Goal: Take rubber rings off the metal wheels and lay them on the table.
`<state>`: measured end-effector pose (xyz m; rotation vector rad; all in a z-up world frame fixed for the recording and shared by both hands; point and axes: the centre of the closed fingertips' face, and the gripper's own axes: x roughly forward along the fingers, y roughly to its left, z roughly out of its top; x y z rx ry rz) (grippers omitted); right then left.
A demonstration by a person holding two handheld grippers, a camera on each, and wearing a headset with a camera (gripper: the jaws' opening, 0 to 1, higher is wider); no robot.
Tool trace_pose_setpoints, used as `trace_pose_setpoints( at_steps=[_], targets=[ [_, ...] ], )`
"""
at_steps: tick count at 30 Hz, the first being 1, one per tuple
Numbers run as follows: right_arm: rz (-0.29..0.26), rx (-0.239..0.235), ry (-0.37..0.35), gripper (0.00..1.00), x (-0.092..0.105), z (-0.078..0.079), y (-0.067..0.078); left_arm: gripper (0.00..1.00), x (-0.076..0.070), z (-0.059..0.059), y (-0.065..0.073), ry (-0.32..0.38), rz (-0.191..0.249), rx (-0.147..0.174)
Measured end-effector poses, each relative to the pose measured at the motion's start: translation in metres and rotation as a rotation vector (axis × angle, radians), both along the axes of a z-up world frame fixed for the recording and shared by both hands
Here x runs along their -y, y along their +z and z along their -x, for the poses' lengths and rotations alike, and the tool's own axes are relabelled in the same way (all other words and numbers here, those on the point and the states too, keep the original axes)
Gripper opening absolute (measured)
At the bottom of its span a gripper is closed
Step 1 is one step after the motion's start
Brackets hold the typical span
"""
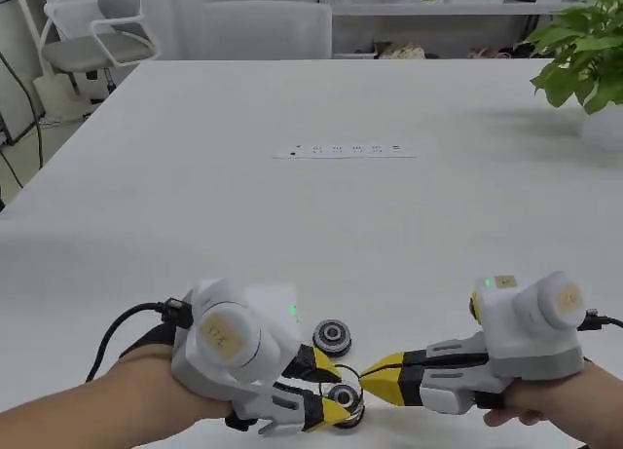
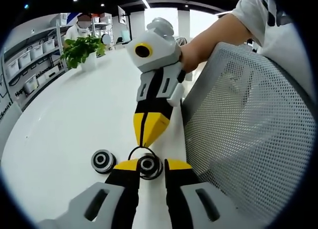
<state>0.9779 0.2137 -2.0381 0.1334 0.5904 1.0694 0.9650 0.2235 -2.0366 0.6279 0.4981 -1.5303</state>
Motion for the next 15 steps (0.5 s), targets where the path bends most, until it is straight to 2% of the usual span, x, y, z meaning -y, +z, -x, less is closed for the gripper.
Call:
trace_pose_setpoints(
  at_steps=[1,5,11,15],
  targets=[
    [-0.003,0.001,-0.001,0.0,0.0,0.0,0.002,0.16,-0.001,0.0,0.004,-0.001,0.001,0.01],
    [-0.011,0.01,0.0,0.0,-0.002,0.001,0.007,0.19,-0.002,-0.002,0.021,0.026,0.049,0.005],
    [-0.02,0.017,-0.003,0.0,-0.002,0.001,0.012,0.27,-0.015,0.001,0.034,0.057,0.074,0.0],
    [-0.024,0.023,-0.003,0.0,-0.002,0.0,0.015,0.3,-0.023,-0.001,0.044,0.105,0.105,-0.005]
  ],
)
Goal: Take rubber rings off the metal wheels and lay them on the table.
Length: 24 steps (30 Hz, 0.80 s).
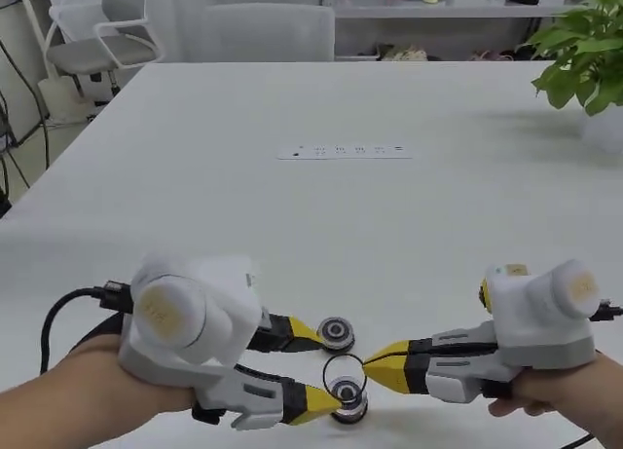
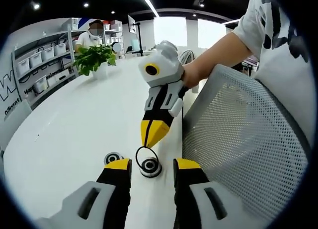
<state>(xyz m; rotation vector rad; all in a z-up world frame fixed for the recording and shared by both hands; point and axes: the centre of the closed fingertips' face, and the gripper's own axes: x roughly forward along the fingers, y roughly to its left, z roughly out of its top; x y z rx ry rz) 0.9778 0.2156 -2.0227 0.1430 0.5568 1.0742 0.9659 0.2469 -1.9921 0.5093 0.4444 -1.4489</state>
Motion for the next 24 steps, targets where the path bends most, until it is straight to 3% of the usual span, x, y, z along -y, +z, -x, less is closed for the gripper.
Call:
trace_pose_setpoints(
  at_steps=[4,12,24],
  targets=[
    [0.005,0.008,0.007,0.0,0.0,-0.001,0.004,0.37,-0.005,-0.002,0.012,0.037,0.041,-0.004],
    [0.005,0.026,0.008,0.0,-0.001,-0.008,0.014,0.41,-0.019,0.002,0.027,0.068,0.069,0.003],
    [0.016,0.037,0.029,0.0,-0.011,-0.014,0.02,0.54,-0.054,0.001,0.03,0.192,0.103,-0.013]
  ],
)
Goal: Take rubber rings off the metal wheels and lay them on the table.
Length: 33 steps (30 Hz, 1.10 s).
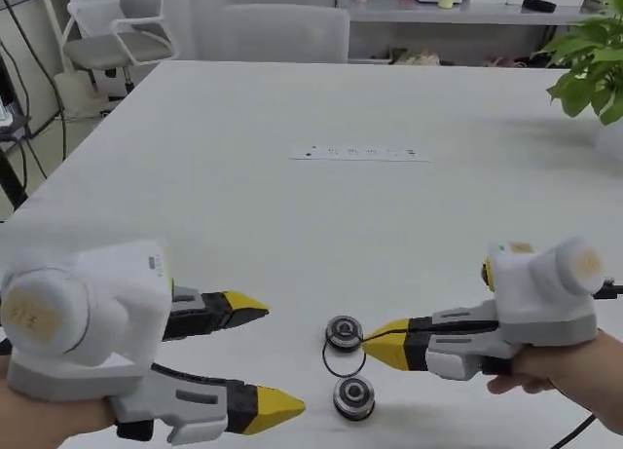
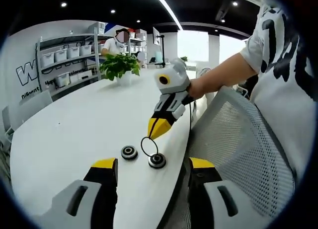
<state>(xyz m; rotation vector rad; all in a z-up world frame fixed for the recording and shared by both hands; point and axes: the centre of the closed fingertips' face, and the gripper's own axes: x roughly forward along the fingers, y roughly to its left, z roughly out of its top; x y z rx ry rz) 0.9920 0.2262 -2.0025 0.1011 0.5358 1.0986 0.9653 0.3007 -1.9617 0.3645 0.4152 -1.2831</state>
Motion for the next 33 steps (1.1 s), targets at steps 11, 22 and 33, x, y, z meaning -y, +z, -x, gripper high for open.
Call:
trace_pose_setpoints(
  at_steps=[11,22,33],
  targets=[
    [0.026,0.009,0.034,0.0,-0.015,-0.009,0.0,0.59,-0.014,-0.008,0.008,0.082,0.031,0.039],
    [0.052,0.008,0.074,0.0,-0.035,-0.015,-0.007,0.6,-0.019,-0.016,0.009,0.138,0.052,0.04],
    [0.11,-0.01,0.11,0.0,-0.047,-0.015,-0.026,0.61,-0.02,-0.016,0.005,0.133,0.025,0.067]
  ],
)
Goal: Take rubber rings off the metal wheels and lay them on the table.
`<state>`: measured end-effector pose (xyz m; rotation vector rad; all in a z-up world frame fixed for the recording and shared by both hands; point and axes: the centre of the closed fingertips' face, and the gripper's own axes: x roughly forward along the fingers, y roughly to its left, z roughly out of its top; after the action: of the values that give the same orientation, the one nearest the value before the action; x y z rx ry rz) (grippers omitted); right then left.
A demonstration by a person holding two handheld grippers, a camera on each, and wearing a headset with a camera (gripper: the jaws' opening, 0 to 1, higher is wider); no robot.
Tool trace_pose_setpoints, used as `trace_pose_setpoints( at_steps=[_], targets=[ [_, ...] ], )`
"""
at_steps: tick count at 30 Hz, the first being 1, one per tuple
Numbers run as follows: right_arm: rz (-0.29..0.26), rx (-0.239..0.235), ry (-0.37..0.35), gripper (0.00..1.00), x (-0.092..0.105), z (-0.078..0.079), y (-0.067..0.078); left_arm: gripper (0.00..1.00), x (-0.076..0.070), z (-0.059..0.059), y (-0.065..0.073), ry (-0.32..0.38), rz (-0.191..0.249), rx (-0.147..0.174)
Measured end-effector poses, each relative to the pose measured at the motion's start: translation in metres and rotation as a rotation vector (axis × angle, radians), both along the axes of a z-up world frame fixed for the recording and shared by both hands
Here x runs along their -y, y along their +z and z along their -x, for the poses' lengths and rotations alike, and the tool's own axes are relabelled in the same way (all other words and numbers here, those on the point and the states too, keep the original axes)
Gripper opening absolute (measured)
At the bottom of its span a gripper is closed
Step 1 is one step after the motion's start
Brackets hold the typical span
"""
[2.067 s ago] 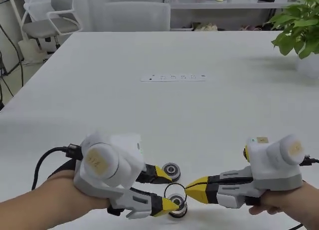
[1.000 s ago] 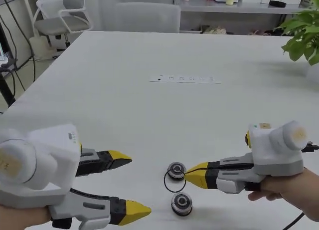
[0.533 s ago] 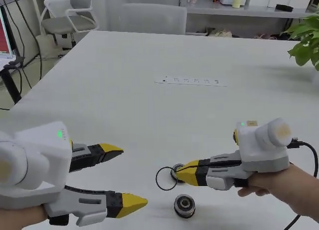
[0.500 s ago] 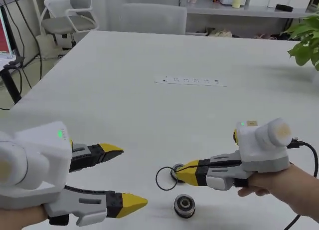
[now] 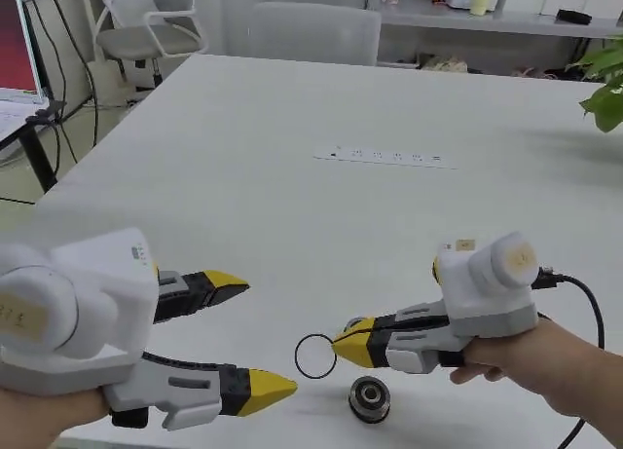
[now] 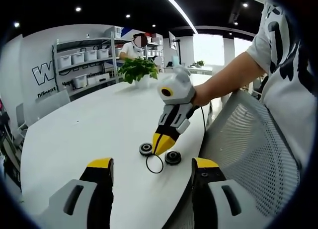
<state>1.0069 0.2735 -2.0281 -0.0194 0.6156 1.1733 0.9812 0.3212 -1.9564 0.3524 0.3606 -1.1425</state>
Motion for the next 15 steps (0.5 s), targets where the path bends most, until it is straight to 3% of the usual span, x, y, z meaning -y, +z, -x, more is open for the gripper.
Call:
trace_pose_setpoints(
  at_steps=[15],
  targets=[
    [0.092,-0.011,0.033,0.0,-0.013,0.002,-0.026,0.61,-0.003,-0.002,-0.007,-0.002,-0.029,-0.005]
  ],
)
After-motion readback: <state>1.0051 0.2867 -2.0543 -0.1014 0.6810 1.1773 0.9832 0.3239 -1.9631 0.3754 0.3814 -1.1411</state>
